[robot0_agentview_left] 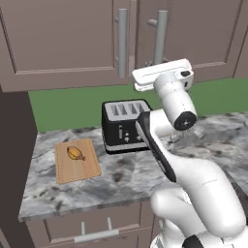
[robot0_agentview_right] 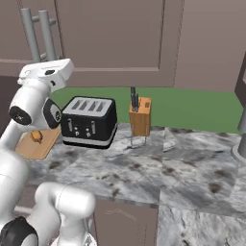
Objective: Open the cabinet, retrieve the rolling pin, and place it next to the meat on the cutting board to prepare for tenderizing.
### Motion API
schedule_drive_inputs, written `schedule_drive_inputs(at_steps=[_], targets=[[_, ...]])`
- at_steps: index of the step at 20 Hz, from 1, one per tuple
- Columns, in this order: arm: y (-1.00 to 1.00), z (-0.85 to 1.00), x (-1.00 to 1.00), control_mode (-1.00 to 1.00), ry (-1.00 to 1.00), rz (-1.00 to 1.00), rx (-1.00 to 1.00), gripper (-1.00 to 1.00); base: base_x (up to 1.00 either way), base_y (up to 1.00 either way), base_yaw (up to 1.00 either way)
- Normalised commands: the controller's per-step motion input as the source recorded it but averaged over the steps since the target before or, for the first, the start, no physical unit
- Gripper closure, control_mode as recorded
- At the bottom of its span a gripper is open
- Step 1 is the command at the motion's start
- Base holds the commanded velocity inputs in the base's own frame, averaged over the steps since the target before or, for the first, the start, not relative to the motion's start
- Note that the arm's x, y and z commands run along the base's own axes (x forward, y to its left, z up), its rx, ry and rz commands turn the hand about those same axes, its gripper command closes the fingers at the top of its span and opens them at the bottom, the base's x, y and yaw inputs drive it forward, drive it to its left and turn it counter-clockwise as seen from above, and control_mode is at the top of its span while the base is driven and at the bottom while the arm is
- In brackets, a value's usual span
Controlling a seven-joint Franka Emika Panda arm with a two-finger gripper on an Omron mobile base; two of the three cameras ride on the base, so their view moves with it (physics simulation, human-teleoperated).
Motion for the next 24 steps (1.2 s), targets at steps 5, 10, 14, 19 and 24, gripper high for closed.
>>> schedule_drive_inputs(at_steps=[5, 10, 14, 19, 24], targets=[[-0.20, -0.08, -1.00, -1.00, 0.00, 0.10, 0.09, 1.00, 0.00, 0.00, 0.00], [-0.40, 0.00, -0.87, -1.00, 0.00, 0.13, 0.11, 1.00, 0.00, 0.00, 0.00], [-0.32, -0.09, -0.56, -1.00, 0.01, 0.07, 0.09, -1.00, 0.00, 0.00, 0.00], [0.00, -0.05, -0.06, -1.00, 0.01, 0.00, 0.01, -1.00, 0.00, 0.00, 0.00], [0.05, -0.04, -0.76, -1.00, -0.14, 0.00, -0.02, -1.00, 0.00, 0.00, 0.00]])
